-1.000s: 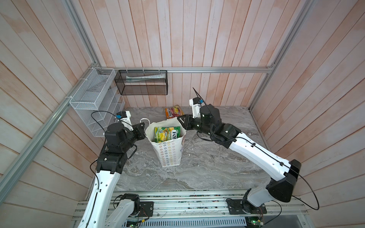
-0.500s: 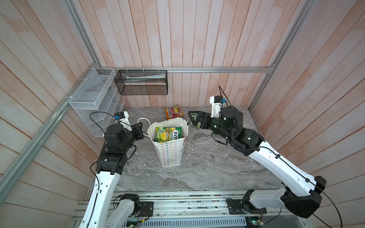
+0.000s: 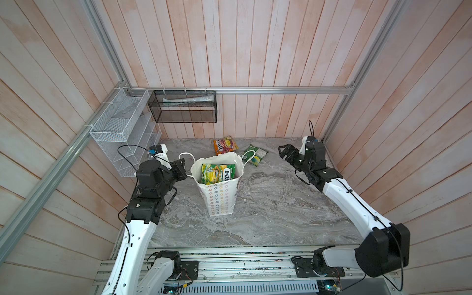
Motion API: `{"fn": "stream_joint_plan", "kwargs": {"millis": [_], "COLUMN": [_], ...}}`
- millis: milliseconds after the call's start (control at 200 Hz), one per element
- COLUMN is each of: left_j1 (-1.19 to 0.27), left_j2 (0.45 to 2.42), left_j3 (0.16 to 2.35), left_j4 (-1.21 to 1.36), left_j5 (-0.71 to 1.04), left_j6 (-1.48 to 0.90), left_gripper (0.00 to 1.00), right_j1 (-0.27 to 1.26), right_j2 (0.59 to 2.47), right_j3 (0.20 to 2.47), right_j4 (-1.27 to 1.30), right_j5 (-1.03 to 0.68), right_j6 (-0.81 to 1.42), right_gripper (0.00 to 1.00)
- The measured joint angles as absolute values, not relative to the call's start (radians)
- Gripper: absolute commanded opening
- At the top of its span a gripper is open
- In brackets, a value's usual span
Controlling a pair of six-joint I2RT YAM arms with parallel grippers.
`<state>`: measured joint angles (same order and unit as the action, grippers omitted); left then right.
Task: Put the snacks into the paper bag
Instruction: 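Release the bag rim and move the right gripper onto the green mango bag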
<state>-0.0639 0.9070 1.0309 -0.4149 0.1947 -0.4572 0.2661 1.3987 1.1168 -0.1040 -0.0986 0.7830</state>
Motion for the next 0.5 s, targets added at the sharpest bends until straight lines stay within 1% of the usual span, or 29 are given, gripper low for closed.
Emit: {"fn": "stream_joint_plan", "kwargs": {"millis": [250, 365, 500], "left_j1": [-0.046, -0.043, -0.041], "left_j2": [0.917, 0.919, 0.920], "left_j3": [1.024, 1.023, 1.016], "left_j4": [-0.402, -0.393, -0.385], "left_j5": [0.213, 0.238, 0.255], "left_j6": [-0.466, -0.474, -0.479], "left_gripper": [0.00, 0.00, 0.00], "right_j1": [0.226, 0.239, 0.271], "right_j2": [1.714, 1.855, 1.971], "right_j3": [1.130, 1.187, 1.270], "right_j4": [0.028, 0.051, 0.071], "right_j5": [-0.210, -0.256, -0.290], "right_j6": [0.805, 0.816, 0.822], "right_gripper": [0.84, 0.82, 0.81]}}
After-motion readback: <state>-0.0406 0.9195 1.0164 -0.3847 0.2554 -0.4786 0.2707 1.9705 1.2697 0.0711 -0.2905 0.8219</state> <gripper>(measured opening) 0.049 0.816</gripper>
